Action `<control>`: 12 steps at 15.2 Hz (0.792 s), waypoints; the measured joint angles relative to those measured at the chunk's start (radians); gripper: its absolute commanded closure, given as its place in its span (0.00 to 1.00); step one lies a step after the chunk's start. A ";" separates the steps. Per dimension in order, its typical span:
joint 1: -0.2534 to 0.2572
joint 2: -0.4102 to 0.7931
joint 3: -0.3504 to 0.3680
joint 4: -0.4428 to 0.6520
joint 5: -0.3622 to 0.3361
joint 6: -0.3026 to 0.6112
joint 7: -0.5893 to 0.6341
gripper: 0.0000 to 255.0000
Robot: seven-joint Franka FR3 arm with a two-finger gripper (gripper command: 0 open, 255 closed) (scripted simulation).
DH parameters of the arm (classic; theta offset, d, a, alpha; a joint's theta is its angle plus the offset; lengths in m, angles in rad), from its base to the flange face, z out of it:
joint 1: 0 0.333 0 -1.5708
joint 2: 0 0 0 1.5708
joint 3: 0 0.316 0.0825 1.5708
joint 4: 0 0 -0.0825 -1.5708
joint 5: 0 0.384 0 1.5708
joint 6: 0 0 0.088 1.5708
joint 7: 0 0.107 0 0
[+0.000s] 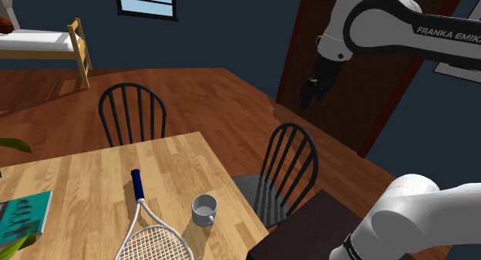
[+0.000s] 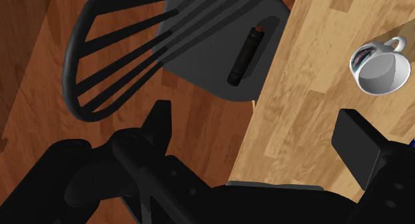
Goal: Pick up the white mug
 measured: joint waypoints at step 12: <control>0.039 0.140 0.063 -0.183 0.065 0.287 0.087 0.00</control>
